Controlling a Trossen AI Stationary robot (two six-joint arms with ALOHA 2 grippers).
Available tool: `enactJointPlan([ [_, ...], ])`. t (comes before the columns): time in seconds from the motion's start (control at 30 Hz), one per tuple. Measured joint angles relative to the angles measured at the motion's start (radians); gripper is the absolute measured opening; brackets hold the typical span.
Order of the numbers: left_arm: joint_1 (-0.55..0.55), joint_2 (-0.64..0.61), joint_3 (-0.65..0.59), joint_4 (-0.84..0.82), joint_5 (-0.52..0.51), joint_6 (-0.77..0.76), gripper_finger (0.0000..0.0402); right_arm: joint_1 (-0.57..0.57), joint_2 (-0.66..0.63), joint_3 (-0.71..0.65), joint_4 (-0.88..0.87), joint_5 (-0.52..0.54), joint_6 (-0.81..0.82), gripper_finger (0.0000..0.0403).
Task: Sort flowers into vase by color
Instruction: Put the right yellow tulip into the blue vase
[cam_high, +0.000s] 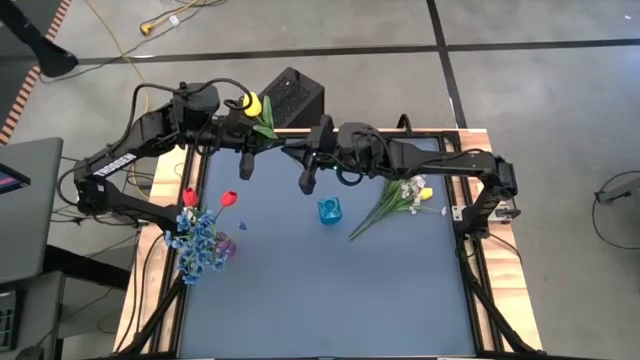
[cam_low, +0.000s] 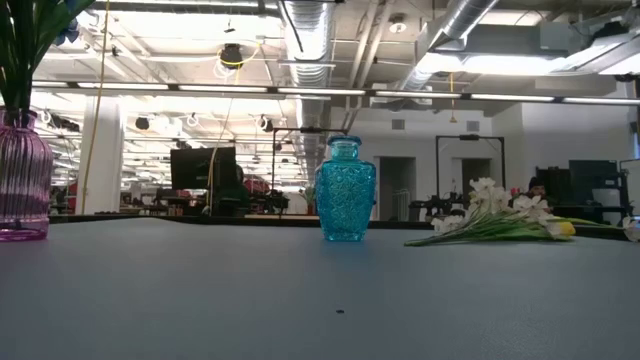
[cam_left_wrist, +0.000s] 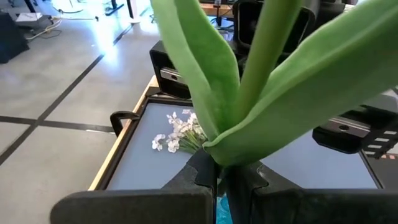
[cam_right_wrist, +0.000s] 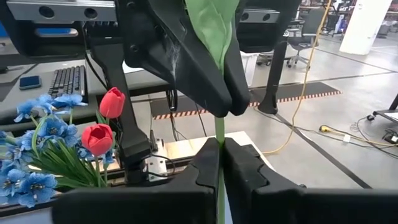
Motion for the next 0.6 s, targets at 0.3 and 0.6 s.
enactJointPlan([
  [0.3, 0.0, 0.0, 0.0, 0.005, 0.022, -0.04, 0.0011, 0.0, 0.0, 0.0, -0.004, -0.008, 0.005, 0.007],
  [0.6, 0.0, -0.01, 0.0, -0.006, 0.03, -0.034, 0.0095, 0.004, 0.0, 0.0, 0.0, 0.002, -0.012, 0.002],
])
